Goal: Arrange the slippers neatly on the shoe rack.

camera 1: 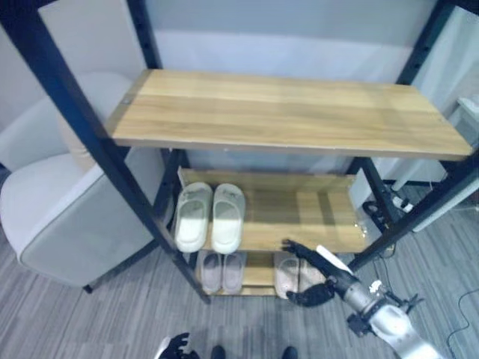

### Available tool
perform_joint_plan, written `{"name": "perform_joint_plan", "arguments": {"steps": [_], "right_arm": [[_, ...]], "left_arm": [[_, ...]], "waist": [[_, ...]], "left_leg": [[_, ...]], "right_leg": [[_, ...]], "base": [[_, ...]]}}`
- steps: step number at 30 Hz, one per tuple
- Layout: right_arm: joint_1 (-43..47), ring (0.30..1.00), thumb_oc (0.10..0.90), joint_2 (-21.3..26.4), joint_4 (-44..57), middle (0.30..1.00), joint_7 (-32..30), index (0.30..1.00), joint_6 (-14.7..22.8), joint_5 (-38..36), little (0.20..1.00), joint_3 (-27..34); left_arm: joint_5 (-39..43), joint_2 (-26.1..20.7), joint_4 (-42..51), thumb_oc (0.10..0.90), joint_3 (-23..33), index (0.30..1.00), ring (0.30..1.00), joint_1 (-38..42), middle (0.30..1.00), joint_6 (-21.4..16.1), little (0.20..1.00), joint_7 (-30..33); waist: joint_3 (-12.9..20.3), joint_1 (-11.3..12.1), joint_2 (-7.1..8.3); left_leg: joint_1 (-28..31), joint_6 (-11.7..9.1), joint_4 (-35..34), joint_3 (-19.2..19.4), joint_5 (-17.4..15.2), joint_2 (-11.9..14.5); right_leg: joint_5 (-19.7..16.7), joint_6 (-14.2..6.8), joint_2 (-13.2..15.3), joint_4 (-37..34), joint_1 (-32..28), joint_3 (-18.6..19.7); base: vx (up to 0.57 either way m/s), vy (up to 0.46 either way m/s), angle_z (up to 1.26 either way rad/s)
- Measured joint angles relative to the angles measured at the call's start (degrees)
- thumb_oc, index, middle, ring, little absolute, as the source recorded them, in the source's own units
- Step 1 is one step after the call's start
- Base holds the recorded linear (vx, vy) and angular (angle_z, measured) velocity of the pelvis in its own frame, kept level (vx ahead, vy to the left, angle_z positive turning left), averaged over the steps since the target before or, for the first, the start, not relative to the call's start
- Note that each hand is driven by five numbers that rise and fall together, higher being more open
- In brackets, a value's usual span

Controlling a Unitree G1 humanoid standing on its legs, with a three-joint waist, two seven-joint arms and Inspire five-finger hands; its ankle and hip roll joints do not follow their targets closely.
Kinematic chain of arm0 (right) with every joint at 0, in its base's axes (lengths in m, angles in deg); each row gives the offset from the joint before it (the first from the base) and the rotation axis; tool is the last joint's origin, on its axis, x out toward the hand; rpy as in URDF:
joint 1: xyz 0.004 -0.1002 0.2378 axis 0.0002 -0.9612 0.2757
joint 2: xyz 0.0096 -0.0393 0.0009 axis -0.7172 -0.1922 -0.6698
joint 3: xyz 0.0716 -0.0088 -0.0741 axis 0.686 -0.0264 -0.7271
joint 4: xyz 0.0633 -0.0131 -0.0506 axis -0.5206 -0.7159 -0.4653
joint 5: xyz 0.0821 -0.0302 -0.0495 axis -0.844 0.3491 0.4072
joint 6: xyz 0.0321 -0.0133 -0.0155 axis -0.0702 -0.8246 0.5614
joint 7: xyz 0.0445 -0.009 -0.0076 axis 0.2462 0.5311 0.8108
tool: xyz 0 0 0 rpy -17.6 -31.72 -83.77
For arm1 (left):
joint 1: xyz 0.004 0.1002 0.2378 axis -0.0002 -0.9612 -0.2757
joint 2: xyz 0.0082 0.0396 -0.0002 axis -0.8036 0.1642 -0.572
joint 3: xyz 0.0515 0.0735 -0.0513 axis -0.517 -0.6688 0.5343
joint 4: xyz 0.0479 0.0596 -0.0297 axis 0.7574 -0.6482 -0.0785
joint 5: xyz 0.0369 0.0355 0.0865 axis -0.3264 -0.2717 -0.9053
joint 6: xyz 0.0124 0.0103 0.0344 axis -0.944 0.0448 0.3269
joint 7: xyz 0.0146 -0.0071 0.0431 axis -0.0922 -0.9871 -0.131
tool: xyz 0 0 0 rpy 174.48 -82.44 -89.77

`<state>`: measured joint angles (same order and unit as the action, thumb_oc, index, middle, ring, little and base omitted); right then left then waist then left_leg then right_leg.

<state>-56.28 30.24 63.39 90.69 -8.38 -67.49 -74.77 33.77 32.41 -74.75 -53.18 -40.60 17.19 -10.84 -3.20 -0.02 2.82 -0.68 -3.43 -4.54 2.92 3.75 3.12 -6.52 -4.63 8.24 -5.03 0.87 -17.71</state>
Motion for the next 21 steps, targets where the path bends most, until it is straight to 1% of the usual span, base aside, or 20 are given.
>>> {"name": "perform_joint_plan", "arguments": {"steps": [1,2,3,4,5,8,10,12,13,14,15,17,21], "right_arm": [[-0.8,0.900,0.800,0.1,-2.0,0.900,-0.1,0.900,1.0,1.2,0.900,0.1],[-1.1,0.900,0.800,0.0,-3.4,0.900,-0.2,0.900,1.2,1.6,0.900,0.1],[-0.8,0.900,0.800,-1.1,-8.1,0.900,-0.5,0.900,1.4,3.5,0.900,0.0],[-0.6,0.900,0.800,-1.5,-11.2,0.900,-0.6,0.900,0.0,4.9,0.900,-0.2],[-1.0,0.900,0.800,-1.6,-13.2,0.900,-1.2,0.900,-0.1,5.8,0.900,-0.1],[-0.3,0.900,0.800,-3.5,-23.7,0.900,-4.1,0.900,-0.3,10.0,0.900,-0.2],[-0.1,0.900,0.800,-4.8,-28.9,0.900,-5.9,0.900,-1.3,12.0,0.900,-0.4],[-0.1,0.900,0.800,-5.2,-31.4,0.900,-6.9,0.900,-1.6,12.6,0.900,-0.8],[0.5,0.900,0.800,-6.6,-34.3,0.900,-8.3,0.900,-1.2,13.3,0.900,-0.7],[1.3,0.900,0.800,-7.9,-37.2,0.900,-9.4,0.900,-1.6,14.2,0.900,-1.0],[1.6,0.900,0.800,-8.4,-38.4,0.900,-9.8,0.900,-1.6,14.5,0.900,-1.1],[4.2,0.900,0.800,-11.5,-46.2,0.900,-12.3,0.900,-1.7,14.5,0.900,-1.3],[6.0,0.900,0.800,-14.5,-53.8,0.900,-14.6,0.900,-2.4,14.5,0.900,-1.3]], "left_arm": [[0.0,0.5,0.0,0.800,-0.2,0.900,0.900,0.0,0.900,0.0,0.900,-0.6],[0.0,0.5,0.0,0.800,-0.3,0.900,0.900,0.1,0.900,0.0,0.900,-0.9],[0.0,0.6,-0.1,0.800,-0.5,0.900,0.900,0.0,0.900,0.0,0.900,-1.0],[0.0,0.7,-0.3,0.800,-0.5,0.900,0.900,0.0,0.900,0.0,0.900,-1.0],[0.0,0.9,-0.4,0.800,-0.9,0.900,0.900,0.1,0.900,0.0,0.900,-1.0],[-0.1,0.9,-0.5,0.800,-2.3,0.900,0.900,0.3,0.900,0.0,0.900,-0.9],[-0.2,1.0,-0.4,0.800,-2.5,0.900,0.900,0.7,0.900,0.0,0.900,-0.9],[-0.3,1.2,-0.4,0.800,-2.9,0.900,0.900,0.8,0.900,0.0,0.900,-0.9],[-0.9,1.1,-0.4,0.800,-3.4,0.900,0.900,0.8,0.900,0.0,0.900,-0.8],[-1.3,1.0,-0.4,0.800,-3.4,0.900,0.900,1.0,0.900,0.0,0.900,-0.8],[-1.3,1.1,-0.4,0.800,-3.5,0.900,0.900,1.1,0.900,0.0,0.900,-0.8],[-1.4,1.1,-0.4,0.800,-4.7,0.900,0.900,1.3,0.900,0.0,0.900,-0.8],[-1.4,1.3,-0.4,0.800,-5.1,0.900,0.900,1.3,0.900,0.0,0.900,-0.4]], "waist": [[0.4,-0.5,-0.41],[0.5,-0.8,-0.55],[0.6,-1.0,-0.66],[0.8,-0.8,-0.94],[0.9,-1.4,-1.27],[1.1,-1.5,-1.76],[1.1,-1.4,-2.09],[1.1,-1.4,-2.53],[1.1,-1.5,-2.57],[1.1,-1.4,-2.66],[1.1,-1.4,-2.84],[1.1,-1.3,-3.33],[1.0,-1.2,-3.96]], "left_leg": [[0.0,0.0,0.0,0.4,0.0,0.1],[0.1,0.0,0.0,0.5,0.0,0.2],[0.7,0.0,0.0,1.4,-0.2,0.4],[0.9,-0.2,-0.1,1.7,-0.6,0.5],[0.8,-0.2,0.0,1.8,-0.5,0.6],[1.4,-0.2,0.0,3.0,-0.6,1.1],[1.6,-0.3,0.0,3.0,-0.6,1.3],[1.6,-0.3,0.0,3.0,-0.6,1.5],[1.8,-0.4,0.0,3.0,-0.5,1.7],[1.9,-0.5,0.0,3.0,-0.5,1.9],[1.9,-0.5,0.0,3.0,-0.5,2.0],[1.9,-0.5,0.0,2.9,-0.5,2.1],[2.0,-0.5,0.0,2.6,-0.5,2.1]], "right_leg": [[0.0,-0.1,0.0,-0.2,0.2,0.4],[0.0,-0.1,0.0,-0.2,0.2,0.6],[0.1,-0.2,-0.2,-0.4,0.1,1.6],[0.1,-0.2,-0.3,-0.4,0.2,1.9],[0.0,-0.2,-0.4,-0.4,0.3,2.0],[-0.1,-0.1,-0.9,-0.4,0.6,3.2],[-0.1,-0.1,-1.2,-0.4,0.4,3.2],[-0.1,-0.1,-1.4,-0.4,0.3,3.2],[0.0,0.0,-1.6,-0.4,0.1,3.2],[0.0,0.1,-1.7,-0.4,0.0,3.1],[0.1,0.1,-1.8,-0.4,0.0,3.1],[0.1,0.2,-1.9,-0.4,-0.2,3.0],[0.1,0.2,-1.9,-0.4,-0.4,2.9]], "base": [[-0.02,-0.044,-0.11],[-0.02,-0.044,-0.20],[-0.01,-0.061,-0.29],[-0.01,-0.039,-0.28],[-0.01,-0.077,-0.24],[0.00,-0.048,-0.20],[0.00,-0.042,-0.05],[0.00,-0.055,-0.01],[-0.01,-0.068,0.01],[-0.01,-0.048,0.02],[-0.01,-0.059,0.04],[0.00,-0.048,0.04],[0.00,-0.021,0.03]]}}
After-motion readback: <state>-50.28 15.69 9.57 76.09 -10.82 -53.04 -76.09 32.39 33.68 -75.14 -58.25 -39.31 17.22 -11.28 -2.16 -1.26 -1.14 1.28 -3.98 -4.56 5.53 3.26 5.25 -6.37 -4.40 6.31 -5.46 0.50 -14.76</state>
